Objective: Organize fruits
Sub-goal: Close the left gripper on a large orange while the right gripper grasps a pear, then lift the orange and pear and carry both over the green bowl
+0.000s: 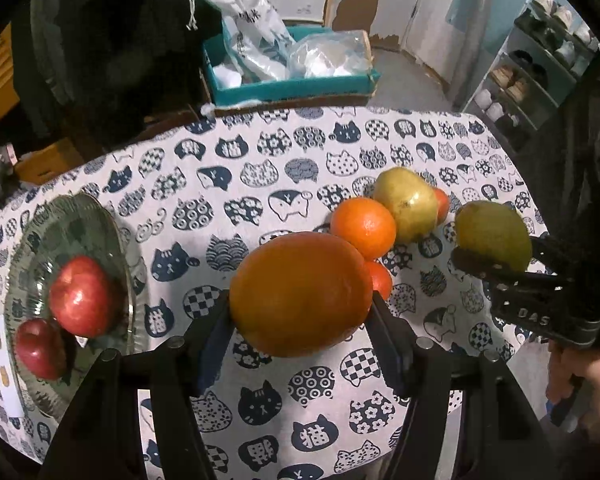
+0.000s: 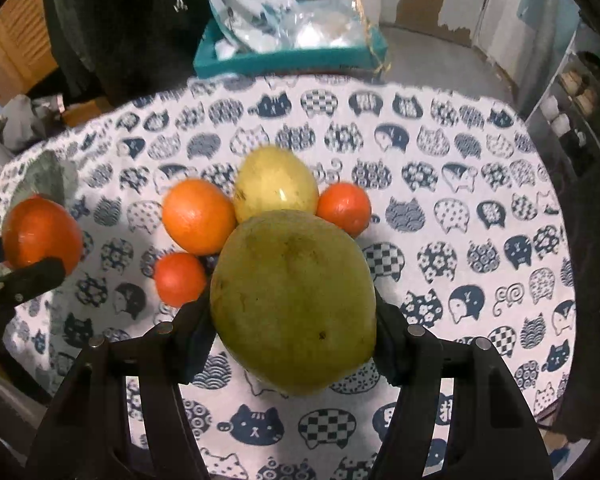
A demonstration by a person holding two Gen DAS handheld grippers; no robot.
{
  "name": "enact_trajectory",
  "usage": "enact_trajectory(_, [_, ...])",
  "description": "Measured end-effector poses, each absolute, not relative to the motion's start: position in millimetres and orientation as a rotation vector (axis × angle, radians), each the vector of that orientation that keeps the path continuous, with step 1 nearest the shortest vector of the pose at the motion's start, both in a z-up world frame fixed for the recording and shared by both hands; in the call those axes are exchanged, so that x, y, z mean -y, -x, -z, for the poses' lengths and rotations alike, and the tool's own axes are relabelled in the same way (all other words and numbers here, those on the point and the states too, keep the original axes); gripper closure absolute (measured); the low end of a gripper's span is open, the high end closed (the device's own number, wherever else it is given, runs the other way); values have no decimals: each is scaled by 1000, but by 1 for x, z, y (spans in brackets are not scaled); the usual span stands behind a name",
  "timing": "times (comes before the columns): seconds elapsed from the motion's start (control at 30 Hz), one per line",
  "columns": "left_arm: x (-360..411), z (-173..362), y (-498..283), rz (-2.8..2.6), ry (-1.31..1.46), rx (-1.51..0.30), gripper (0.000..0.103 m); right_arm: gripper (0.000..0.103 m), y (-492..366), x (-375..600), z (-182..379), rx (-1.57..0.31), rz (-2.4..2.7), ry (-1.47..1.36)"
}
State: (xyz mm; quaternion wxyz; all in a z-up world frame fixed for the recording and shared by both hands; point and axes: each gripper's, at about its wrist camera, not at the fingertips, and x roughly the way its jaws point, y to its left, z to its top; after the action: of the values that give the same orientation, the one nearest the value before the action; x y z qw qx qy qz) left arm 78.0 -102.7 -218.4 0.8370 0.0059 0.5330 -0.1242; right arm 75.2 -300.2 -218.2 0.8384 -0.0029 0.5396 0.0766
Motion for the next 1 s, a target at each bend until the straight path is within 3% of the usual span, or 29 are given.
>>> enact_trajectory(1.0, [64,121,-50,254,52,-908,37,37,-46,272,90,-837,-239,-11])
